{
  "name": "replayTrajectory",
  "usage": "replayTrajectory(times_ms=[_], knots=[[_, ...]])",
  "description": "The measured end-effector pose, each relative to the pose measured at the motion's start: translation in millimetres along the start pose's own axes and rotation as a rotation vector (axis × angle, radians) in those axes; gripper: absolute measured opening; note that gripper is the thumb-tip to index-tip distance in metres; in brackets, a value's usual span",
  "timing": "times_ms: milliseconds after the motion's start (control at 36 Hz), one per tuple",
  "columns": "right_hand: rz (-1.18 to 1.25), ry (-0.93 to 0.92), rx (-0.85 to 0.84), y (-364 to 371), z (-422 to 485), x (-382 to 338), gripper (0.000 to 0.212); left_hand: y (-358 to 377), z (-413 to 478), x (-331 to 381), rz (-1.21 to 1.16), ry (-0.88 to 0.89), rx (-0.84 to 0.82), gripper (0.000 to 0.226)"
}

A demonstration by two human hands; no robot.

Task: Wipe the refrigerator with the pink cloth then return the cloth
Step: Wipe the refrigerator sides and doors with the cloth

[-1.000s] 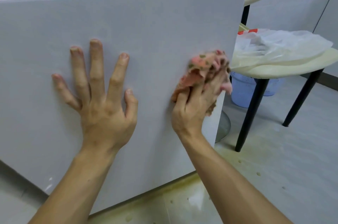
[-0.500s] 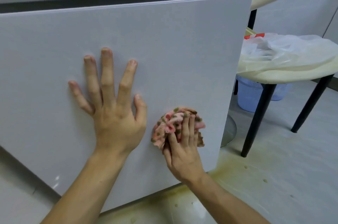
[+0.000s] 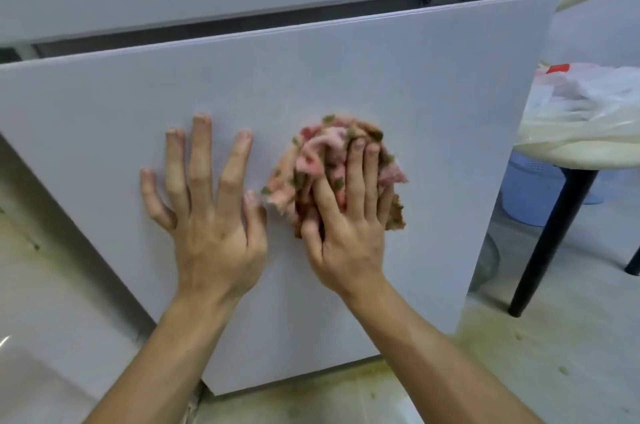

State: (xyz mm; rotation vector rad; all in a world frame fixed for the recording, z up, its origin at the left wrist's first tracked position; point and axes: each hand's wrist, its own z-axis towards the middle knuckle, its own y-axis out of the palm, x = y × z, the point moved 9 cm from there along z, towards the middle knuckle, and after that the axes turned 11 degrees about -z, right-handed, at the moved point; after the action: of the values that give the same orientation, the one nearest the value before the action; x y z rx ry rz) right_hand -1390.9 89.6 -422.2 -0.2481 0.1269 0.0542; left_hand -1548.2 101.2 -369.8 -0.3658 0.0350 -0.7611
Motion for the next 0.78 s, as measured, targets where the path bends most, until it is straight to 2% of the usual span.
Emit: replayTrajectory(times_ms=[139,306,417,528,639,694,778], knots=[[-0.054,-0.304,-0.215,28,-113,6,0.056,-4,-4,-10,-0.008,-0.004,0.015,0.066],[-0.098,-0.406,-0.257,28,-115,13,0.058,-9,-7,-21,0.013,-0.010,0.028,0.064],[-0.020,-0.329,-0.170,13,-50,-6,0.054,-18,-10,-35,0.045,-0.009,0.036,0.064],[0.125,-0.078,-0.005,-16,61,-40,0.068,-27,-12,-44,0.054,-0.028,0.040,0.067],[0.078,0.114,0.090,-21,85,-64,0.071,-37,-13,-55,0.083,-0.033,0.054,0.067],[0.031,0.081,0.104,-14,68,-73,0.067,-42,-14,-61,0.087,-0.030,0.051,0.065],[0.026,-0.135,0.011,5,28,-88,0.065,-48,-13,-68,0.071,-0.004,0.057,0.057]])
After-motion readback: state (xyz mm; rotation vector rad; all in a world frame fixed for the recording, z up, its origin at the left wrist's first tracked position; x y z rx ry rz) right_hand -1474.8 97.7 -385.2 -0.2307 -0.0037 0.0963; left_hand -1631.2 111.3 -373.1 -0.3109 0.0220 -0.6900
